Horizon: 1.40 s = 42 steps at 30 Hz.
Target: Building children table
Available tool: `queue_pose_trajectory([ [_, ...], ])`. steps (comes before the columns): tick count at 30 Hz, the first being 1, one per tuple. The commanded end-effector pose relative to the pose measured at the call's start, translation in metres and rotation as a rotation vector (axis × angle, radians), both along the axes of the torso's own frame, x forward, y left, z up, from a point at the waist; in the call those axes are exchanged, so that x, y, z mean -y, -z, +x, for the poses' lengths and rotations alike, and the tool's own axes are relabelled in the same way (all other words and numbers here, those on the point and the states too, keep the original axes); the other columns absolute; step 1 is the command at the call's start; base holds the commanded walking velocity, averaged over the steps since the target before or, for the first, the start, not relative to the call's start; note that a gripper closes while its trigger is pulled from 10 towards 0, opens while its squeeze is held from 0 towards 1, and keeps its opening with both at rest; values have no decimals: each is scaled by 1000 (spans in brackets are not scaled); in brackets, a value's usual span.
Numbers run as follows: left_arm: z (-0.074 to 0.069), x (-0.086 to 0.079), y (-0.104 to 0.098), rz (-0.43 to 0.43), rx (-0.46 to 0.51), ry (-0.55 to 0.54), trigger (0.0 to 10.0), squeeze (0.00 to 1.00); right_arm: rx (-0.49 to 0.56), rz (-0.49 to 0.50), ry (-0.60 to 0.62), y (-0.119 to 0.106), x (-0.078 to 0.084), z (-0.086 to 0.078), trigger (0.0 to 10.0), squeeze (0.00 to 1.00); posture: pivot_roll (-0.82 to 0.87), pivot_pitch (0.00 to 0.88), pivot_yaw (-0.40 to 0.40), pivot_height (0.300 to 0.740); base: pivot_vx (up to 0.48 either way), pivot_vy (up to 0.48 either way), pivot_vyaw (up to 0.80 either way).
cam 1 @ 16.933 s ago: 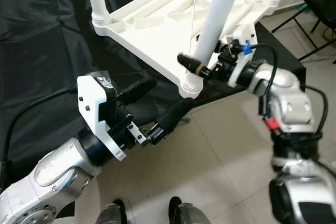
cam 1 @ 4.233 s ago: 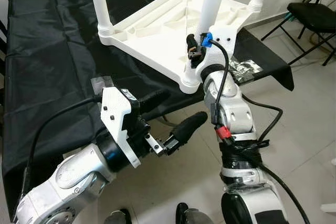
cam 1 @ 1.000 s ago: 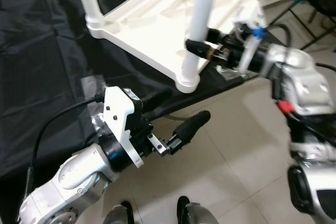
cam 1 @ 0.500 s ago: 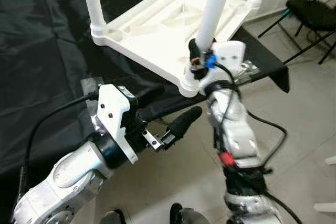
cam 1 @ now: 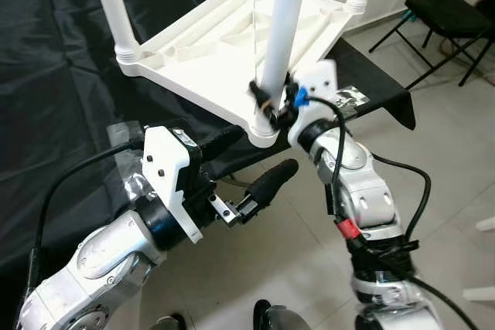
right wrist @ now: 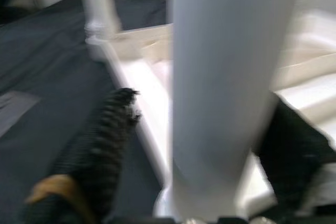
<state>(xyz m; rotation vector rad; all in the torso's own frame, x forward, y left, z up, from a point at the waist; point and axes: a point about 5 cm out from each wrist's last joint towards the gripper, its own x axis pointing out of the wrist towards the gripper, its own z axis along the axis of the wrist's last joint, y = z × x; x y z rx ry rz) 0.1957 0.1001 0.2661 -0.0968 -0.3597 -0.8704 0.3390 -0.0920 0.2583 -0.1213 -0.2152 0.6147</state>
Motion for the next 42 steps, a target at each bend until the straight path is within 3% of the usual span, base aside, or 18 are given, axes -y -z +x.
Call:
queue_pose_trajectory([
  [1,-1,-1,2,5,-4,-1,10000,0,38,7,-64,-9,-2,-2,10000,1000,-25,253,-83,740,0,0,0],
  [3,-1,0,2,6,-3,-1,10000,0,84,-67,-73,-24,11,6,10000,1000,-17,255,-84,740,0,0,0],
  [7,-2,-1,1,8,0,-3,10000,0,78,-144,-178,-36,17,10,10000,1000,4,260,-82,740,0,0,0],
  [16,0,-4,-2,16,2,-4,10000,0,94,-170,-247,-53,22,24,10000,1000,61,271,-55,740,0,0,0],
  [17,1,-4,-2,16,3,-2,10000,0,99,-164,-226,-58,24,30,10000,667,67,272,-55,740,0,0,0],
  [18,1,-4,-2,16,3,-2,10000,0,99,-164,-226,-58,24,30,10000,667,67,272,-55,740,0,0,0],
  [19,1,-3,-3,17,5,0,10000,0,110,-167,-210,-62,26,33,10000,0,75,279,-57,740,0,0,0],
  [24,-1,-2,-4,16,4,0,10000,0,119,-184,-212,-69,29,39,10000,0,75,287,-60,740,0,0,0],
  [25,-1,-2,-3,17,4,0,10000,0,119,-188,-221,-69,29,39,4902,0,75,287,-60,740,0,0,0],
  [26,-1,-2,-3,17,4,0,10000,0,119,-188,-221,-69,29,39,4902,0,75,287,-60,740,0,0,0],
  [27,-1,-2,-3,15,1,-1,10000,0,116,-209,-241,-70,30,39,0,0,71,291,-60,740,0,0,0],
  [37,-3,0,-2,13,-12,10,10000,0,85,-284,-328,-69,39,37,0,0,65,303,-55,740,0,0,0],
  [41,-3,0,-2,14,-15,16,10000,0,70,-306,-284,-64,47,36,0,0,58,311,-61,740,0,0,0],
  [42,-3,1,-2,15,-16,17,10000,0,61,-290,-225,-56,47,36,0,0,58,311,-61,740,0,0,0],
])
